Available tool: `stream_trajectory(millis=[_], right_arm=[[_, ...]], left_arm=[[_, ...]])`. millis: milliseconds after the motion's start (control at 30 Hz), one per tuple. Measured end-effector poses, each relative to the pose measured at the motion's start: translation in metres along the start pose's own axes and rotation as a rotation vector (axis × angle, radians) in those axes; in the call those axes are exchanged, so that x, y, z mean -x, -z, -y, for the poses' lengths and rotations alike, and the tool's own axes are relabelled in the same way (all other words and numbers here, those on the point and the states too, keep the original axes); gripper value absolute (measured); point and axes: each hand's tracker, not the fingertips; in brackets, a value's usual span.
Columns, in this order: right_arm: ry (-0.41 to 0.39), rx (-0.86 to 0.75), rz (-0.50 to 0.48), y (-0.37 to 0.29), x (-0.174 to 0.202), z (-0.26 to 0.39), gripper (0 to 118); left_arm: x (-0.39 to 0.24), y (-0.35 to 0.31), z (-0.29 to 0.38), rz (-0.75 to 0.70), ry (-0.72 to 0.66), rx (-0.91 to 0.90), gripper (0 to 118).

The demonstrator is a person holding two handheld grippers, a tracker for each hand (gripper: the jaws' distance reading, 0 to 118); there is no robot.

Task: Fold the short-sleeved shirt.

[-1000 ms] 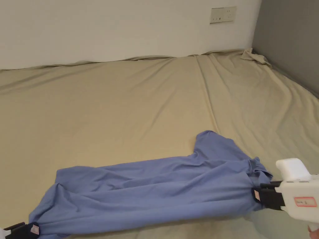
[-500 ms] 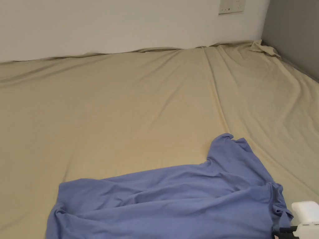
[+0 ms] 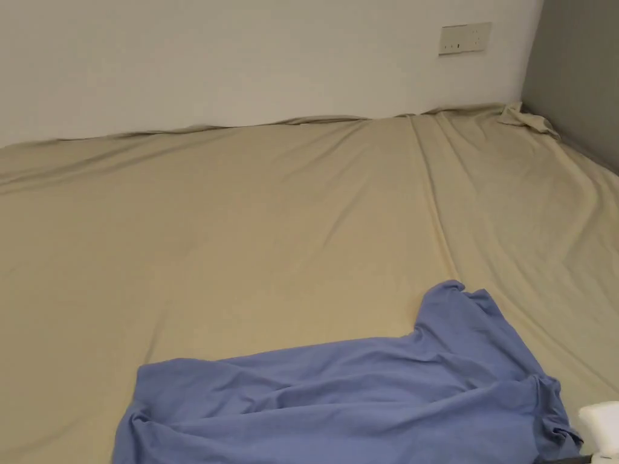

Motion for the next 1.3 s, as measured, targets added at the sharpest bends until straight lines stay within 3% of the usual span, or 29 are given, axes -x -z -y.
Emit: stream_trajectory(millis=[167, 267, 333, 367, 400, 433, 633, 767, 800, 833, 867, 900, 933, 1033, 1133, 1167, 1200, 1233, 1300], right_arm=[[0.18, -0.317, -0.039, -0.07, -0.004, -0.037, 118], [0.174, -0.408, -0.012, -0.09, 0.022, -0.047, 118], [0.15, -0.383, 0.0, -0.084, 0.034, -0.048, 115], [0.143, -0.395, -0.003, -0.083, 0.041, -0.046, 100], [0.132, -0.417, -0.018, -0.08, 0.048, -0.044, 64], [0.128, -0.409, -0.021, -0.076, 0.054, -0.043, 3], [0.118, -0.383, -0.08, -0.058, 0.064, -0.037, 3], [0.119, -0.368, -0.112, -0.053, 0.056, -0.035, 3], [0.125, -0.362, -0.119, -0.052, 0.054, -0.034, 3], [0.13, -0.359, -0.121, -0.051, 0.052, -0.033, 3], [0.14, -0.357, -0.118, -0.049, 0.051, -0.03, 3], [0.147, -0.352, -0.121, -0.048, 0.049, -0.028, 3], [0.157, -0.344, -0.126, -0.046, 0.047, -0.027, 3], [0.181, -0.321, -0.132, -0.039, 0.045, -0.024, 3], [0.19, -0.293, -0.13, -0.032, 0.044, -0.024, 3], [0.191, -0.283, -0.13, -0.03, 0.044, -0.024, 3], [0.185, -0.272, -0.127, -0.028, 0.044, -0.025, 3], [0.177, -0.262, -0.117, -0.027, 0.044, -0.026, 3], [0.154, -0.23, -0.096, -0.02, 0.043, -0.03, 3]], left_arm=[[-0.032, -0.025, -0.026, 0.008, -0.016, -0.104, 118], [-0.054, -0.013, -0.027, 0.001, 0.073, -0.037, 118], [-0.068, -0.005, -0.021, -0.021, 0.111, -0.029, 117], [-0.072, 0.0, -0.02, -0.015, 0.126, -0.023, 102], [-0.078, 0.005, -0.018, -0.016, 0.134, -0.016, 65], [-0.082, 0.012, -0.017, -0.022, 0.142, -0.001, 0], [-0.084, 0.059, -0.057, -0.013, 0.15, 0.014, 0], [-0.068, 0.118, -0.114, -0.159, 0.227, 0.007, 1], [-0.062, 0.135, -0.125, -0.203, 0.216, 0.055, 25], [-0.058, 0.149, -0.133, -0.226, 0.221, 0.073, 97], [-0.055, 0.167, -0.141, -0.263, 0.244, 0.12, 118], [-0.05, 0.183, -0.144, -0.259, 0.247, 0.199, 118], [-0.047, 0.176, -0.147, -0.281, 0.231, 0.061, 118], [-0.043, 0.203, -0.148, -0.26, 0.224, 0.161, 117], [-0.04, 0.219, -0.14, -0.336, 0.22, 0.169, 114], [-0.04, 0.22, -0.14, -0.33, 0.228, 0.158, 101], [-0.043, 0.217, -0.139, -0.352, 0.238, 0.131, 77], [-0.043, 0.212, -0.14, -0.348, 0.243, 0.121, 67], [-0.045, 0.198, -0.143, -0.325, 0.213, 0.08, 22]])
